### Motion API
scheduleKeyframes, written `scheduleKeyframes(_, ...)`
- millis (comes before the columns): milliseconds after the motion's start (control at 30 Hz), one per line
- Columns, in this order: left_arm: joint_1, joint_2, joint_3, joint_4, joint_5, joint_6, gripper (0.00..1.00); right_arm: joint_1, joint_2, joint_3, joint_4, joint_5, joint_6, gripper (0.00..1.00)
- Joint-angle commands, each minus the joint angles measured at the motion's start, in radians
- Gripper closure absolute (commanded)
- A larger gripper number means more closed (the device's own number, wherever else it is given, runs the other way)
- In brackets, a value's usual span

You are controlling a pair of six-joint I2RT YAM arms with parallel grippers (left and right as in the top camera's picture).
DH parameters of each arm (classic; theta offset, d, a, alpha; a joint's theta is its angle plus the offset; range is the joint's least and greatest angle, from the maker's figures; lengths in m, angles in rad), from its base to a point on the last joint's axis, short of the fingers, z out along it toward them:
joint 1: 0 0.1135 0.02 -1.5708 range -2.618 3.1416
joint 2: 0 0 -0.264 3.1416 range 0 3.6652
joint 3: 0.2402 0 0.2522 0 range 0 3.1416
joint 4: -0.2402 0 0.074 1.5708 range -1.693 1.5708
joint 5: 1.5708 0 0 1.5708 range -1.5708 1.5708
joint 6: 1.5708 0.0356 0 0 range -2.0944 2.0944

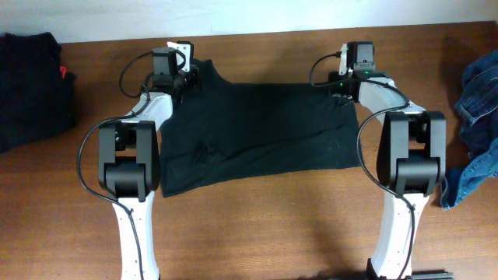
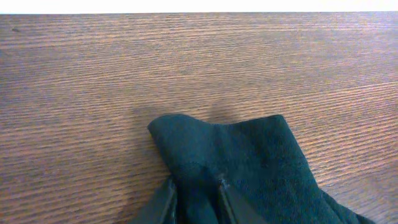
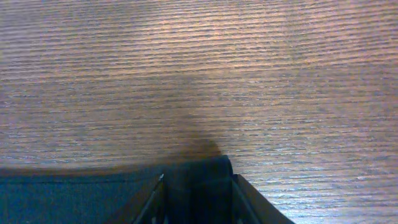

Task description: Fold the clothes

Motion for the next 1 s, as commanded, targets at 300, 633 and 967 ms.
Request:
scheduleKeyframes(300,0.003,0.017,0.113,-0.060,0.038,0.008,0.92,-0.015,0.037,0.002,-0.004,0.024,-0.005,0.63)
scheduleKeyframes(633,0.003,0.017,0.206,-0.206,0.037,0.008,0.99,-0.015,0.024,0.008,-0.008,0.024,-0.005,0.69)
scheduleKeyframes(967,0.007,0.012,0.368,-0.491,0.029,0.009,1.00,-0.013,-0.013,0.008,-0.016,0.024,-0.005,0.82)
